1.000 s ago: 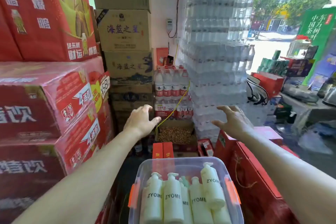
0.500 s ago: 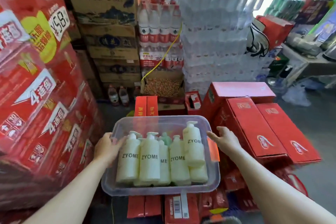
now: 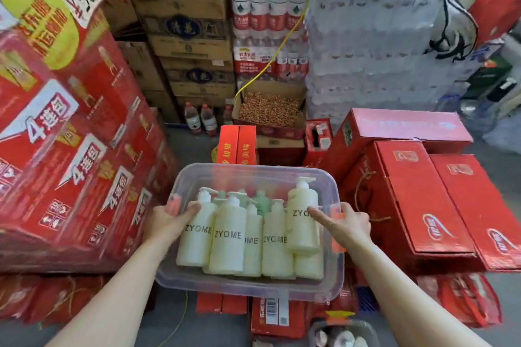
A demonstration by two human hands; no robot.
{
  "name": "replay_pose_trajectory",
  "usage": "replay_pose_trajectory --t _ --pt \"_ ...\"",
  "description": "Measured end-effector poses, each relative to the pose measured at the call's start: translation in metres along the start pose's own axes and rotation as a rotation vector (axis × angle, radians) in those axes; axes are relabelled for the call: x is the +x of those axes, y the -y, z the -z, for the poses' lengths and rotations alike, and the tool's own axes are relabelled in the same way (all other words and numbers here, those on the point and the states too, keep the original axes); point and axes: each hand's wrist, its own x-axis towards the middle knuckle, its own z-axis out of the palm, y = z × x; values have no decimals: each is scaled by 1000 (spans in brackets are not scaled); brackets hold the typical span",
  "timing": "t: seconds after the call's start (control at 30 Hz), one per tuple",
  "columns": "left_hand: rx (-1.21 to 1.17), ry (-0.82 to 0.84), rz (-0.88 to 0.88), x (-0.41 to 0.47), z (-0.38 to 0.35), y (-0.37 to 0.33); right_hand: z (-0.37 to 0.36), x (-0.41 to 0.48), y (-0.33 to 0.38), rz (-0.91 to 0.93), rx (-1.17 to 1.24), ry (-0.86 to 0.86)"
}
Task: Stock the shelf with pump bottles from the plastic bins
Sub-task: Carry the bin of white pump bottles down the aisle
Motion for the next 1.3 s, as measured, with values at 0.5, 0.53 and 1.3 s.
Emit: replay_pose_trajectory --t 0.5,0.53,1.3 --pt "-24 -2 52 -4 3 1 -8 -7 6 -53 174 -18" --pt "-1 -1 52 -4 3 1 -6 -8 7 -85 179 -21" --pt "-174 118 403 -146 108 230 -97 -139 70 238 -247 208"
